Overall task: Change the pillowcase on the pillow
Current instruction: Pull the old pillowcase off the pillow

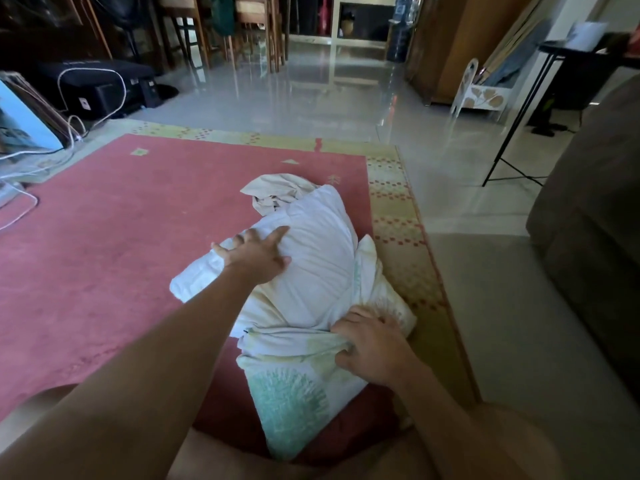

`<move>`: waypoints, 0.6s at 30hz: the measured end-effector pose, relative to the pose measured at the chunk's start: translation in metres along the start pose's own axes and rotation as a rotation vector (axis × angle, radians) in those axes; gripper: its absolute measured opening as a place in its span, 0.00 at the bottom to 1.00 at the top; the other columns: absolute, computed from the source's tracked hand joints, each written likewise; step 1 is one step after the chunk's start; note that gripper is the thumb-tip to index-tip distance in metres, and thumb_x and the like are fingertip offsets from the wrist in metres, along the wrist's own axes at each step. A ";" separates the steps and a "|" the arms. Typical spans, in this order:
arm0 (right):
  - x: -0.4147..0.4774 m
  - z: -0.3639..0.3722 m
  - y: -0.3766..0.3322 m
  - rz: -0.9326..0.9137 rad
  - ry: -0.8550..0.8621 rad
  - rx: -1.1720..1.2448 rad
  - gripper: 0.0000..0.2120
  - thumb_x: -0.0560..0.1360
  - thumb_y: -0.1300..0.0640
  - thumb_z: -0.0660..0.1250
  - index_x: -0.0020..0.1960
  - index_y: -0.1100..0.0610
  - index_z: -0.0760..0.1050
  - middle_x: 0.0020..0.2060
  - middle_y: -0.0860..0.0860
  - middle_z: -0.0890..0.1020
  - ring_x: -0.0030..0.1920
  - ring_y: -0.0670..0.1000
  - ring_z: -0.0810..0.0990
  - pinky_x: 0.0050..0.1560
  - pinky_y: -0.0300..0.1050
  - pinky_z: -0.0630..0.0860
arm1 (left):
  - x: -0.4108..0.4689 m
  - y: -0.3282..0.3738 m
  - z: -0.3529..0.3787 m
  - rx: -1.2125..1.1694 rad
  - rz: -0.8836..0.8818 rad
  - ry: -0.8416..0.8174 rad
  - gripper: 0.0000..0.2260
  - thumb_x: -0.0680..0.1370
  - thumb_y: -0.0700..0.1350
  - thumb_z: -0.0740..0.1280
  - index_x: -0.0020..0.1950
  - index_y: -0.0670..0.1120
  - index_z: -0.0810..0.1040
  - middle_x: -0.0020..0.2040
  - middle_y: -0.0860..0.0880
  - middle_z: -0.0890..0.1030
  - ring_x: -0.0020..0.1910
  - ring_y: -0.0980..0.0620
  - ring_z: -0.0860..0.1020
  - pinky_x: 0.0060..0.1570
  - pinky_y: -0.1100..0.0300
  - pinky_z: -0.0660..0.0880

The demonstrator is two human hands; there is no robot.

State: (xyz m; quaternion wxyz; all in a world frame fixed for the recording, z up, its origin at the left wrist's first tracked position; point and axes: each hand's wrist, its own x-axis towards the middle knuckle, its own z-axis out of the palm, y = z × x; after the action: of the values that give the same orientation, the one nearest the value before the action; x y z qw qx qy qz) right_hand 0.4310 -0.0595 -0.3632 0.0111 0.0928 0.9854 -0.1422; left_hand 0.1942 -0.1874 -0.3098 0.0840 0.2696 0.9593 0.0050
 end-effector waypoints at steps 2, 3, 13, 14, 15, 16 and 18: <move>0.003 0.001 -0.004 -0.002 0.011 0.016 0.21 0.71 0.42 0.64 0.63 0.45 0.74 0.58 0.40 0.74 0.66 0.41 0.65 0.62 0.53 0.65 | -0.001 0.000 0.010 -0.031 -0.036 -0.011 0.29 0.81 0.65 0.53 0.79 0.66 0.44 0.79 0.36 0.55 0.78 0.34 0.54 0.68 0.23 0.48; 0.005 0.001 -0.007 0.002 0.014 0.027 0.21 0.71 0.42 0.64 0.63 0.45 0.73 0.58 0.41 0.73 0.66 0.42 0.64 0.61 0.53 0.65 | -0.002 0.004 0.013 -0.049 -0.035 0.009 0.28 0.82 0.62 0.53 0.80 0.63 0.45 0.78 0.34 0.55 0.78 0.33 0.54 0.68 0.24 0.48; 0.014 0.012 -0.006 0.034 0.200 0.035 0.18 0.73 0.44 0.62 0.62 0.43 0.75 0.59 0.39 0.75 0.65 0.42 0.70 0.63 0.55 0.65 | 0.002 0.068 0.032 -0.130 0.219 0.100 0.29 0.76 0.68 0.59 0.75 0.62 0.58 0.72 0.39 0.57 0.74 0.36 0.58 0.70 0.27 0.51; 0.015 0.011 -0.006 0.036 0.217 0.046 0.17 0.73 0.43 0.62 0.61 0.42 0.76 0.58 0.38 0.75 0.64 0.41 0.71 0.63 0.55 0.65 | 0.012 0.067 0.026 -0.157 0.184 0.105 0.31 0.76 0.69 0.59 0.76 0.59 0.57 0.73 0.38 0.58 0.74 0.35 0.58 0.69 0.26 0.51; 0.015 0.012 -0.005 0.036 0.249 0.050 0.15 0.74 0.42 0.61 0.58 0.42 0.77 0.56 0.38 0.76 0.63 0.41 0.72 0.63 0.56 0.66 | 0.026 0.064 0.019 -0.192 0.131 0.097 0.35 0.75 0.71 0.58 0.77 0.57 0.55 0.74 0.36 0.59 0.75 0.34 0.58 0.69 0.26 0.50; 0.017 0.013 -0.005 0.040 0.293 0.052 0.14 0.74 0.41 0.60 0.55 0.42 0.79 0.54 0.37 0.78 0.62 0.40 0.73 0.63 0.56 0.66 | 0.038 0.059 0.011 -0.236 0.059 0.079 0.39 0.74 0.73 0.58 0.78 0.55 0.53 0.75 0.34 0.58 0.76 0.34 0.56 0.70 0.26 0.49; 0.022 0.014 -0.002 0.060 0.334 0.080 0.17 0.76 0.38 0.56 0.50 0.43 0.82 0.52 0.36 0.79 0.64 0.39 0.71 0.64 0.57 0.63 | 0.065 0.041 0.001 -0.385 -0.077 0.002 0.49 0.70 0.76 0.61 0.81 0.52 0.45 0.79 0.34 0.56 0.78 0.33 0.53 0.72 0.28 0.48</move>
State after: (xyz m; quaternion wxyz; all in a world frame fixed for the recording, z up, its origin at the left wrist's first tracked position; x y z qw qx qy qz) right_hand 0.4093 -0.0620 -0.3772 -0.1524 0.1447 0.9639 -0.1637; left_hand 0.1608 -0.1184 -0.3188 0.1333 0.2115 0.9503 0.1856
